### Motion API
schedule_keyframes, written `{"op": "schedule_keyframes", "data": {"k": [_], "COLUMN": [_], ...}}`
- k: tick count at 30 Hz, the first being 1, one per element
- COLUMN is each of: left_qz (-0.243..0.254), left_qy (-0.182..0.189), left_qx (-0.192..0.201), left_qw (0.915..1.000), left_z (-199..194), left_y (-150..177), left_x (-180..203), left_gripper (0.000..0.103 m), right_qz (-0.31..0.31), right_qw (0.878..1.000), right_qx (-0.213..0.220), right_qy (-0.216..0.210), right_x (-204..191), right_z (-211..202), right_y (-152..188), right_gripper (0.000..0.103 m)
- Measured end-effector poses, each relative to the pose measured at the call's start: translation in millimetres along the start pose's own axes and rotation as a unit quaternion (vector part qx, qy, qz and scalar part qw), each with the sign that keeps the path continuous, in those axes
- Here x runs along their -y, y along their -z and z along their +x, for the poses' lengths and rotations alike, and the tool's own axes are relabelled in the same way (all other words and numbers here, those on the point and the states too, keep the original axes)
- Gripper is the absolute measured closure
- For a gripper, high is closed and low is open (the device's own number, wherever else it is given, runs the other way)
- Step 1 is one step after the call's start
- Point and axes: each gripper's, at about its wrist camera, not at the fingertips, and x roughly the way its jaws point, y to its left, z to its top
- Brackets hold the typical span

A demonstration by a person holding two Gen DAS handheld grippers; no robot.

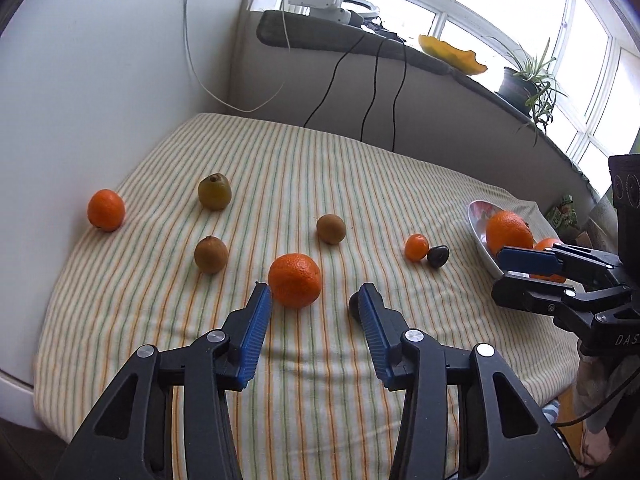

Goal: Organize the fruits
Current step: 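Grasp a tangerine with the left gripper while the right gripper approaches a dark plum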

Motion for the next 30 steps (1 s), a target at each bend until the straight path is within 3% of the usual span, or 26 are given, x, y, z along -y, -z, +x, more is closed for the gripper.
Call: {"op": "schedule_keyframes", "data": {"k": [4, 14, 30], "left_qz": [-0.004, -0.011, -0.012], "left_qy": [0.003, 0.014, 0.035], "left_qx": [-0.003, -0.013, -0.036], "left_qw": [1.0, 0.9998, 0.9987], "left_z": [6.3, 19.8, 36.5], "left_y": [-3.2, -6.6, -9.2], "left_x": [-8.2, -18.7, -21.0], "left_gripper": [0.064, 0.064, 0.07], "right_qz": [-0.015, -0.043, -0.049], "right_qw": [1.0, 0.997, 0.995], "right_qx": [-0.018, -0.059, -0.082], "right_qy": [-0.007, -0.018, -0.005], "right_x": [-14.7, -40.0, -41.1], "right_z": [22.2, 72.9, 106.2], "right_y": [-2.5, -5.3, -11.3], "right_gripper": [0.052, 0.06, 0.072]}}
